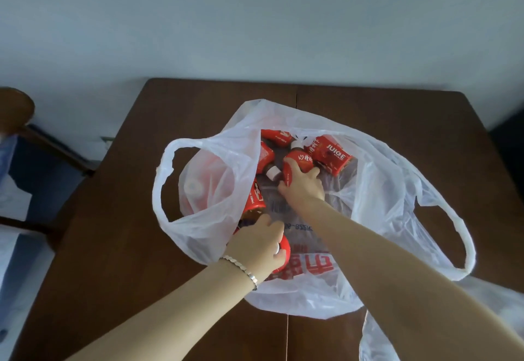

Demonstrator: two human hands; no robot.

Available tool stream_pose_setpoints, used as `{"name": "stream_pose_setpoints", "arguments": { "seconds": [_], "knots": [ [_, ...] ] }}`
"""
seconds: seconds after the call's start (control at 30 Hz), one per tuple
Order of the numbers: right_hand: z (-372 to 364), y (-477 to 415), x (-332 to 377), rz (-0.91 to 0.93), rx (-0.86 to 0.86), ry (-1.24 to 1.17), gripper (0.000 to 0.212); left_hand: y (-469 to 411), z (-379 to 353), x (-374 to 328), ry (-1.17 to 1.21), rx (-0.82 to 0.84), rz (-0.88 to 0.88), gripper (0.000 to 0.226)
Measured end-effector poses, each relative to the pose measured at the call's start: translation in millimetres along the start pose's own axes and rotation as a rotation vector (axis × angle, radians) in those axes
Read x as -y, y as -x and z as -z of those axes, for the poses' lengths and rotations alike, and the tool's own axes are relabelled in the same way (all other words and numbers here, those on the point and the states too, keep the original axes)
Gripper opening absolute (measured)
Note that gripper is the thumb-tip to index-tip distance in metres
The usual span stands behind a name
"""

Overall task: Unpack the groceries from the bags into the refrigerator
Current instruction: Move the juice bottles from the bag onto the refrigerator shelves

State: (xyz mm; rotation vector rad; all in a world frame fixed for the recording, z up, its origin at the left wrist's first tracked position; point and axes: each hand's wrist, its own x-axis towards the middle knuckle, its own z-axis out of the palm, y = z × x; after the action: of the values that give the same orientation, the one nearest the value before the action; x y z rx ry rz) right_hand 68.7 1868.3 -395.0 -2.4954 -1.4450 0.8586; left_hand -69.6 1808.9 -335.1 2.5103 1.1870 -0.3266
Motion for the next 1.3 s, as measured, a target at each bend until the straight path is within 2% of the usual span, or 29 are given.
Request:
{"name": "stream_pose_setpoints", "arguments": {
  "seconds": [0.1, 0.17, 0.23, 0.3, 0.37, 0.5, 0.6, 0.67, 0.77, 1.0, 1.17, 1.3],
  "knots": [
    [5, 24, -19, 0.012, 0.07, 0.029, 0.101, 0, -4, 0, -0.002, -0.041, -0.005, 0.024],
    [7, 43, -41, -0.006, 0.201, 0.098, 0.117, 0, -8, -1, 0.016, -0.06, 0.012, 0.022],
    [5, 62, -61, -0.08, 0.343, 0.128, 0.117, 0, -10, -5, 0.035, -0.077, 0.038, 0.021],
    [-2, 74, -73, -0.125, 0.365, 0.068, 0.112, -1, -12, -11, 0.036, -0.109, 0.066, 0.025],
    [-12, 80, -74, -0.087, 0.293, 0.038, 0.106, -3, -14, -17, 0.024, -0.157, 0.1, 0.03],
    [-21, 87, -73, -0.007, 0.183, -0.072, 0.078, -6, -16, -15, 0.014, -0.241, 0.079, 0.032],
    [-16, 95, -81, 0.163, 0.071, -0.229, 0.073, -9, -13, -10, 0.01, -0.244, 0.0, 0.057],
    [-10, 99, -86, 0.305, -0.001, -0.257, 0.075, -12, -11, -9, 0.01, -0.217, -0.041, 0.076],
    [-3, 103, -85, 0.409, -0.01, -0.225, 0.082, -17, -8, -11, -0.033, -0.172, -0.165, 0.076],
    [23, 97, -64, 0.301, 0.241, 0.046, 0.123, -28, -8, -7, -0.182, -0.179, -0.34, 0.064],
    [31, 90, -55, 0.257, 0.256, 0.105, 0.128, -38, -1, -6, -0.213, -0.207, -0.349, 0.055],
    [37, 87, -56, 0.314, 0.298, 0.066, 0.124, -37, -8, -5, -0.165, -0.314, -0.372, 0.045]
  ]
}}
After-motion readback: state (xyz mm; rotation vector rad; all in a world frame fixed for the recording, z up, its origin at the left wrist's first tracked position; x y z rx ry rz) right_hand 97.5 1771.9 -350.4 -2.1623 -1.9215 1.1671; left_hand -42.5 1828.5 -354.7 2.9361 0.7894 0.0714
